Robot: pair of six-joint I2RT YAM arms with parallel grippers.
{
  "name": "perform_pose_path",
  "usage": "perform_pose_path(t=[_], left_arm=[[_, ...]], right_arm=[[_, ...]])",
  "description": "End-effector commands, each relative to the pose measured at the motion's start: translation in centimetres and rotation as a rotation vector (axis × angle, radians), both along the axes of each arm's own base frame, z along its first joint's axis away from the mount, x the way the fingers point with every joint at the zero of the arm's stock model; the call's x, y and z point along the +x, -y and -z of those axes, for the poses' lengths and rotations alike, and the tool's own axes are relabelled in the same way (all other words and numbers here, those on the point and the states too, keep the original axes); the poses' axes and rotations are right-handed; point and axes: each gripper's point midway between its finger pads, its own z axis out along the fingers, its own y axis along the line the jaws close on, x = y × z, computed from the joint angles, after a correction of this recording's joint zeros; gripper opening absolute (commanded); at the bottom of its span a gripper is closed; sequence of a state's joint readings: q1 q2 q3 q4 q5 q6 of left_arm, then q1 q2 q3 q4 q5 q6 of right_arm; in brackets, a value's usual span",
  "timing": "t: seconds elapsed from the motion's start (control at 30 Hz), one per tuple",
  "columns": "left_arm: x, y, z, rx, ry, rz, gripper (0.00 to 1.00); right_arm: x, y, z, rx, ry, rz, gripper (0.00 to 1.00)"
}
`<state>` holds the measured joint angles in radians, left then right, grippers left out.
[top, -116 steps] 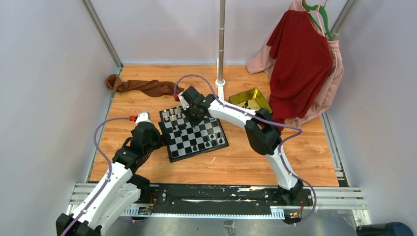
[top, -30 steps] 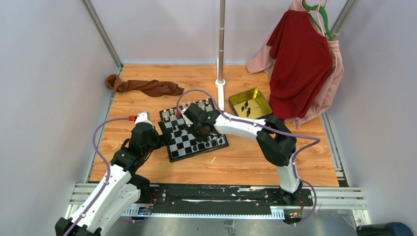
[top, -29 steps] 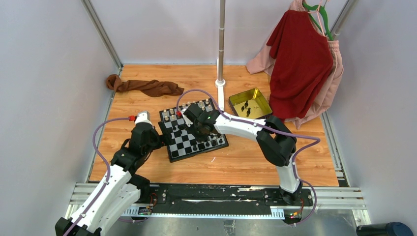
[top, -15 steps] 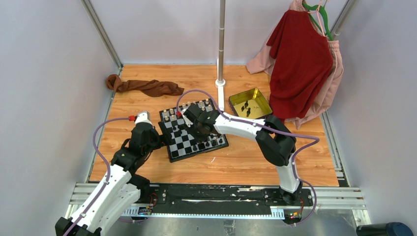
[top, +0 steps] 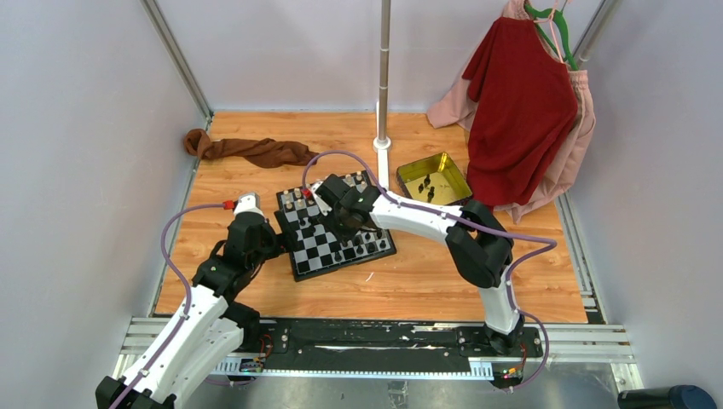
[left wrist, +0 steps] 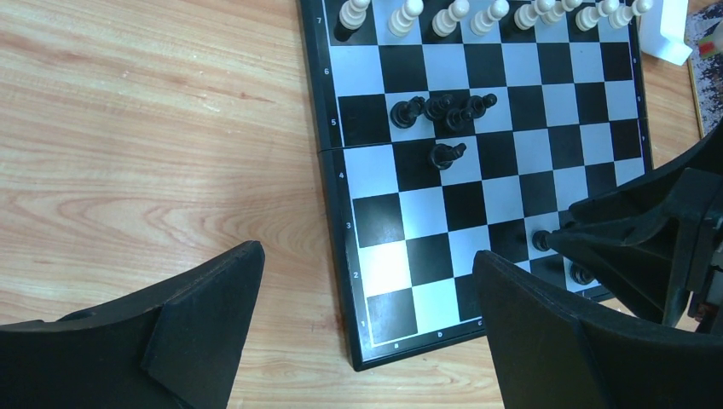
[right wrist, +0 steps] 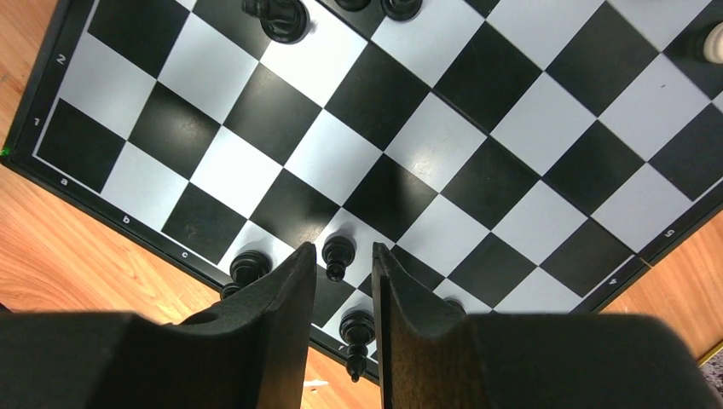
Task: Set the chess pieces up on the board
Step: Place the chess piece on the chessboard, then pick up the chess piece from the chessboard.
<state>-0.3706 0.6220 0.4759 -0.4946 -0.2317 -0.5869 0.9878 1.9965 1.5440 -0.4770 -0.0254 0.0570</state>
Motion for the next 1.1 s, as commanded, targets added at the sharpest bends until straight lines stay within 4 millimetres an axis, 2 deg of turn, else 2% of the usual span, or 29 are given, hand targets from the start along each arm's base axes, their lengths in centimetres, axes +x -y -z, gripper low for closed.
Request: perform_pose_path(t=[0.0,0.17,0.27,0.4,0.67,1.07], left_arm=[[0.0,-0.1,0.4,0.014,-0.003,-0.002,0.99],[-0.1,-0.1,0.5,0.017,-0.01,-0.004,0.99],[-0.1,-0.1,0.6,0.015,-0.016,-0.003,0.99],[-0.1,-0.1,0.8,0.017,-0.023,-0.001,0.99],[-0.1,0.1,1.1,0.021,-0.035,0.005,0.99],[-0.1,0.3,1.4,0.02,-0.047,0.017,0.99]], right_arm=[[0.3,-0.3,-1.6,-0.007,0.034,-0.021,0.35],[1.1,-0.8,-2.3,0.009,0.052,-0.021,0.36],[1.9,-1.2,-2.2,0.017,0.051,-0.023,0.36],[3.2,-2.5,-2.3,0.041,0.058,-0.025,0.35],[5.4,-4.2,-1.2,0.043,0.077,-0.052,0.35],[7.9,-5.1,-0.3,0.078,0.085,-0.03,0.35]])
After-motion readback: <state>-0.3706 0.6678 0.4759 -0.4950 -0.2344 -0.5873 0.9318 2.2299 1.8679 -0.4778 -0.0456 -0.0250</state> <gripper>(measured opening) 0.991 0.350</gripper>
